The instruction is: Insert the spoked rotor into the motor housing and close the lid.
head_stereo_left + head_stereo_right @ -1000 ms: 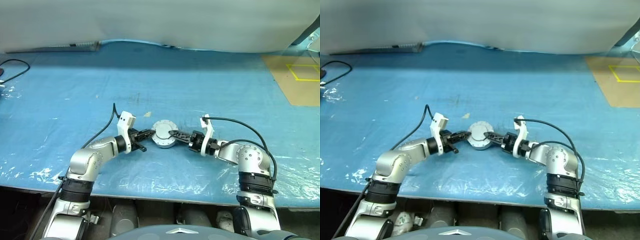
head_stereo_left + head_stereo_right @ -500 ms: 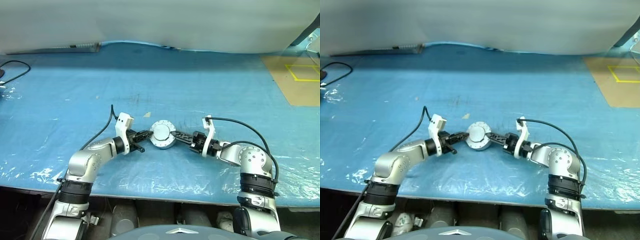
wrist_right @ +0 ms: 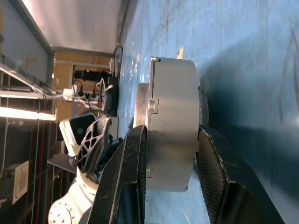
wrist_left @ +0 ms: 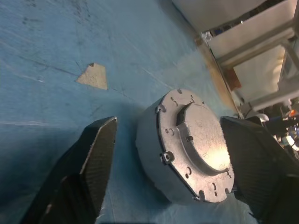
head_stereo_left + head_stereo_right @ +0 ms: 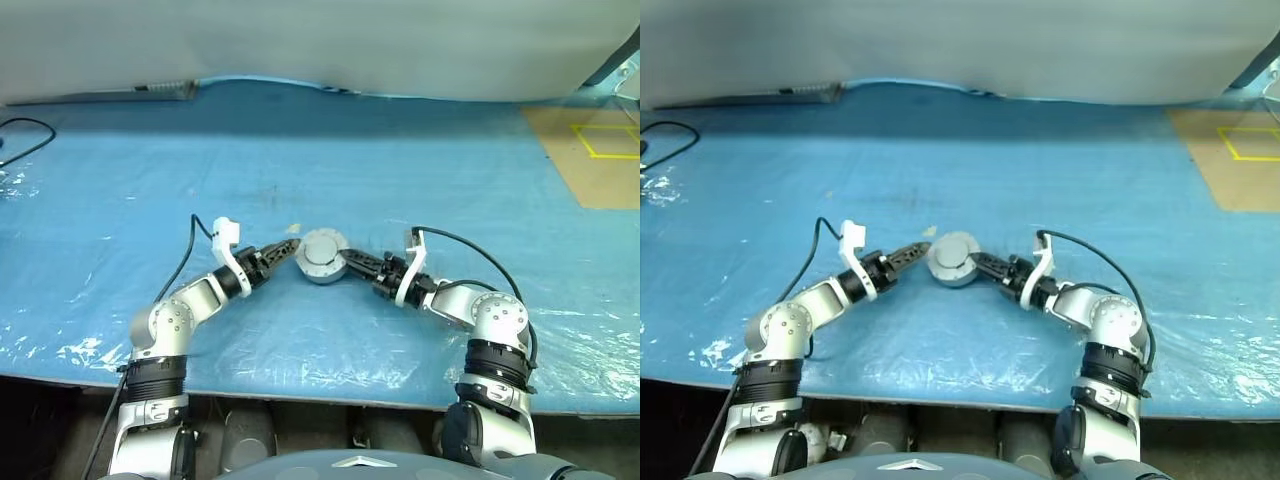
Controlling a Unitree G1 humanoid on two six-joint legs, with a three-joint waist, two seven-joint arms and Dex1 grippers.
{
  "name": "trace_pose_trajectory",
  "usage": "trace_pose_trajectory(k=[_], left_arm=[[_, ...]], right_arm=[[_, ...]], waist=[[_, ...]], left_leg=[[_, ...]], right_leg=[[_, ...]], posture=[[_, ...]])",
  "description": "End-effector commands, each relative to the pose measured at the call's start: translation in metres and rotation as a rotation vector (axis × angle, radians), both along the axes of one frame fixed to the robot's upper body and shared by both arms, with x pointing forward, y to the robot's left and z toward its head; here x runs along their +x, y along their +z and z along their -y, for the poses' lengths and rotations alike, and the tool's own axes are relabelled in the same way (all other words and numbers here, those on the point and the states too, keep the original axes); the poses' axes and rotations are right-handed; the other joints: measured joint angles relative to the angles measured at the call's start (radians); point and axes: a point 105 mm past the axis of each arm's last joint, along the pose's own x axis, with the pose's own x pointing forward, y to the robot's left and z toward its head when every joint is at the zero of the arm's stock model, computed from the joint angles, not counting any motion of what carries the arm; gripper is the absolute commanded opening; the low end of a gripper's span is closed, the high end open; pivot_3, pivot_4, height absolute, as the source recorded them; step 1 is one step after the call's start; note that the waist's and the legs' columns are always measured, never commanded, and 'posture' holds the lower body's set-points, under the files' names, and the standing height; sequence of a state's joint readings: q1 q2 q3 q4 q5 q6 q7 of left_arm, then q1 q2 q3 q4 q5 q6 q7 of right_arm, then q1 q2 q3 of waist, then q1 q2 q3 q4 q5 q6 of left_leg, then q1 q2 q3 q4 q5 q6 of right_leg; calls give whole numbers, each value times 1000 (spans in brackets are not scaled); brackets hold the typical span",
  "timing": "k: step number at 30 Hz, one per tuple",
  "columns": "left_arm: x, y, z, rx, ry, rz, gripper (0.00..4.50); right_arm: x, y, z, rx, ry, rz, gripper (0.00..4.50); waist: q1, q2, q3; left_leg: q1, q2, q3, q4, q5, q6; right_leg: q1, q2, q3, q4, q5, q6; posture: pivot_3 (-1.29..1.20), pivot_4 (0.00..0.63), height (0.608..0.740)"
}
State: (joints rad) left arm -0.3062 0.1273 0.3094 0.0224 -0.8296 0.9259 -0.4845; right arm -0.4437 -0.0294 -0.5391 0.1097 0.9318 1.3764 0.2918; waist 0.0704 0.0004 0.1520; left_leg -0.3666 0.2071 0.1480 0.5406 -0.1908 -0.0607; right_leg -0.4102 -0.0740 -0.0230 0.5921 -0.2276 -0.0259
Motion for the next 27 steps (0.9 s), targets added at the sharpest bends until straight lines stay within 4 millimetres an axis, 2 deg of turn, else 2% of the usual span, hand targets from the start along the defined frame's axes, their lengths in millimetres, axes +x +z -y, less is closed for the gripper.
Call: trace_pose_trajectory(k=[1,9,20,27], left_arm=[[-1,9,-7,-161,39,-16,4487],[-4,11,2,-381,35,-78,4500],[-2,33,22,-653,-26,-79,4500],[2,34,37,-673,-83,-102,4500]], right_arm=[[11,41,-7,113,1,125,1150],[19,64,-26,161,50,167,1150],[15,69,-36,172,107,167,1150],[11,68,-39,179,125,154,1150]], waist=[[0,0,0],[0,-1,1],[2,-1,1],[3,-1,1]], left_leg=[[0,0,0,0,0,0],[-1,0,0,0,0,0],[-2,0,-1,2,0,0],[-2,0,-1,3,0,0]], right_leg=[[0,0,0,0,0,0],[0,0,0,0,0,0],[0,0,0,0,2,3],[0,0,0,0,3,4]], posture=[[0,150,740],[0,150,740],[0,150,740],[0,150,740]])
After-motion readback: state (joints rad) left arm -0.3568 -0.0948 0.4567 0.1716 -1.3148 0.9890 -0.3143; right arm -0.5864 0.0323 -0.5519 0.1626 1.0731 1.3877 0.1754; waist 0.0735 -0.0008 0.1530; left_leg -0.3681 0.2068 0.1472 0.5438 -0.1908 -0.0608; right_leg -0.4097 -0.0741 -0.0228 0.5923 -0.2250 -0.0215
